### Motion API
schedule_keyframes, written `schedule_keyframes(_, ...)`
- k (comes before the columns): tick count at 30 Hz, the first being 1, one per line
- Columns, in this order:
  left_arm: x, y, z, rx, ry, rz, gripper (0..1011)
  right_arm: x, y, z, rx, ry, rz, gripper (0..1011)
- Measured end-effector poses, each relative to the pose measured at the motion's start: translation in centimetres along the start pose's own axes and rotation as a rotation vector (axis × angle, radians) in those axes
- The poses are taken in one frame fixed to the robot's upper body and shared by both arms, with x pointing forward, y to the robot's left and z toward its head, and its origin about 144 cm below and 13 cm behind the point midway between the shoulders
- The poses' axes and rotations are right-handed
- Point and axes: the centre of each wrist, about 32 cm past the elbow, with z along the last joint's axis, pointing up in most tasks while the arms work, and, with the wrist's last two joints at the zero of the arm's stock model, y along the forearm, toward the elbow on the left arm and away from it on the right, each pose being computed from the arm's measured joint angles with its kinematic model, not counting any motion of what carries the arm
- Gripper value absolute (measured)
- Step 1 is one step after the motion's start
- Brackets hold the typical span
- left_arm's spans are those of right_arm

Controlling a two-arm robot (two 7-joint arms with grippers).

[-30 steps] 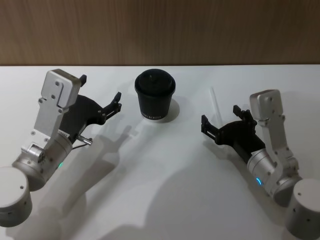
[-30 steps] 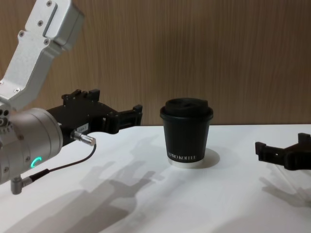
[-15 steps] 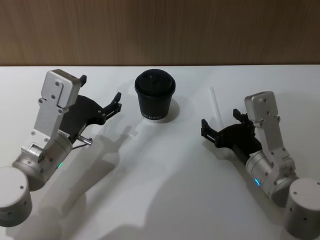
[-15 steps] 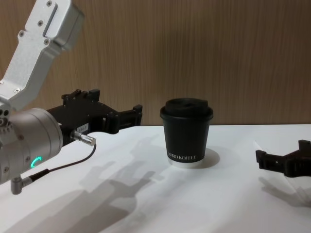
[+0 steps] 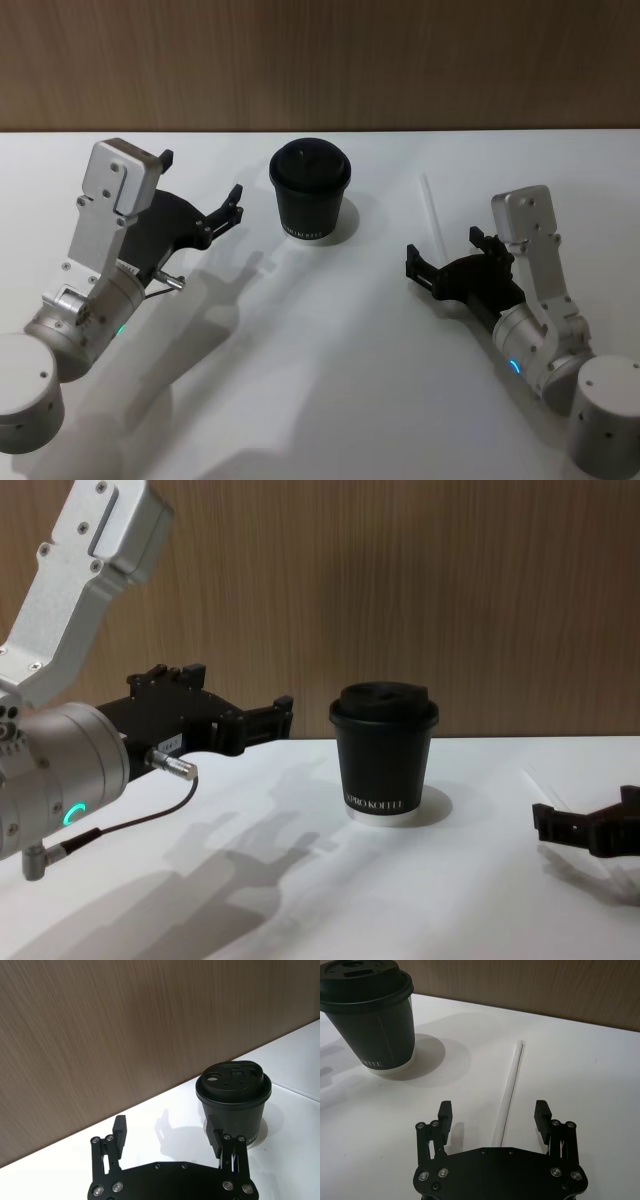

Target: Pick up the straw with one hand, pass it to the other hand, and insert it into the cup.

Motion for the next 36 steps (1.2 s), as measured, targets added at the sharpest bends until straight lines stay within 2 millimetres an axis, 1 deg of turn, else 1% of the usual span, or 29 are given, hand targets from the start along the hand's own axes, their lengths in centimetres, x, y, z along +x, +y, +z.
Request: schedule_keyframes(36, 0.0, 0.0, 0.0, 0.0, 0.0, 0.0, 1000, 0.0, 0.58, -0.89, -0.042, 0.001, -0.011, 1001)
